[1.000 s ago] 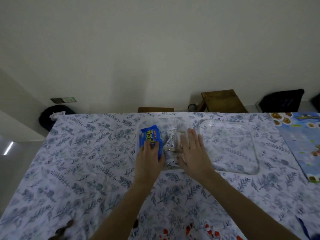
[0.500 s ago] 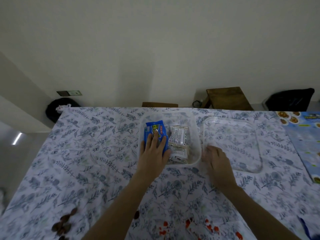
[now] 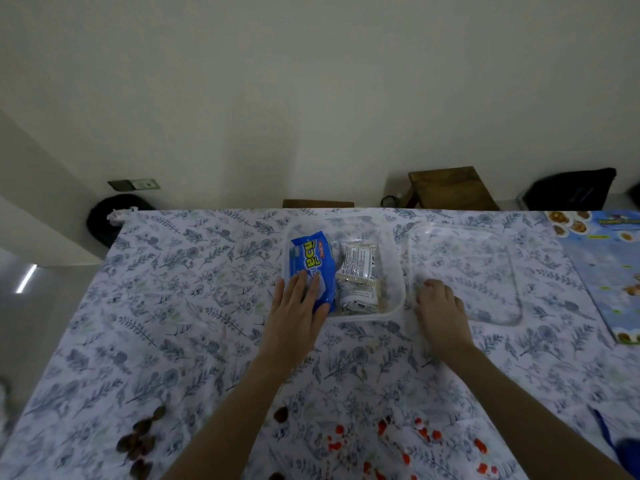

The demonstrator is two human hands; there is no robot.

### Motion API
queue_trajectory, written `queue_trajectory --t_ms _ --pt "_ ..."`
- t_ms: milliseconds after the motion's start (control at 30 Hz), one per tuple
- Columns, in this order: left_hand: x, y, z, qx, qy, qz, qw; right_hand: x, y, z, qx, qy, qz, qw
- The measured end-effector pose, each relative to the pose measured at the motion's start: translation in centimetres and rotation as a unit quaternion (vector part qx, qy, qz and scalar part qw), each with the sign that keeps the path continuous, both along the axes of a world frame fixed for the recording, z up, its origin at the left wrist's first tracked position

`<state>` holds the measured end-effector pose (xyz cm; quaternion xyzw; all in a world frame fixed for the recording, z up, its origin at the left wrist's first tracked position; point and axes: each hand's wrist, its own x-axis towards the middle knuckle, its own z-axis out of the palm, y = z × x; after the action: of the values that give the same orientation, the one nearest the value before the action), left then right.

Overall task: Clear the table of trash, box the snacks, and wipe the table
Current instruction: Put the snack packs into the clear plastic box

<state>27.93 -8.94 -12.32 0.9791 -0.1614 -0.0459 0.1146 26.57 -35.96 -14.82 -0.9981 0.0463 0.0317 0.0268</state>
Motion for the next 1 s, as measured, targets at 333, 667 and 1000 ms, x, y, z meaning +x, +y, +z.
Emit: queue_trajectory --t_ms 333,667,1000 --pt "1.2 0.2 2.5 -0.026 0.083 -0.01 0.996 4.9 4.0 14.8 0.406 -0.327 -0.091 0.848" --pt "4.5 -2.2 8.0 -0.599 0.151 0.293 0.73 4.5 8.0 16.9 0.841 -0.196 -0.203 0.462" --pt "3.3 -0.1 2.9 -0.283 0.044 0.29 0.913 -1.7 6.0 6.1 0.417 -0.081 -0.199 0.883"
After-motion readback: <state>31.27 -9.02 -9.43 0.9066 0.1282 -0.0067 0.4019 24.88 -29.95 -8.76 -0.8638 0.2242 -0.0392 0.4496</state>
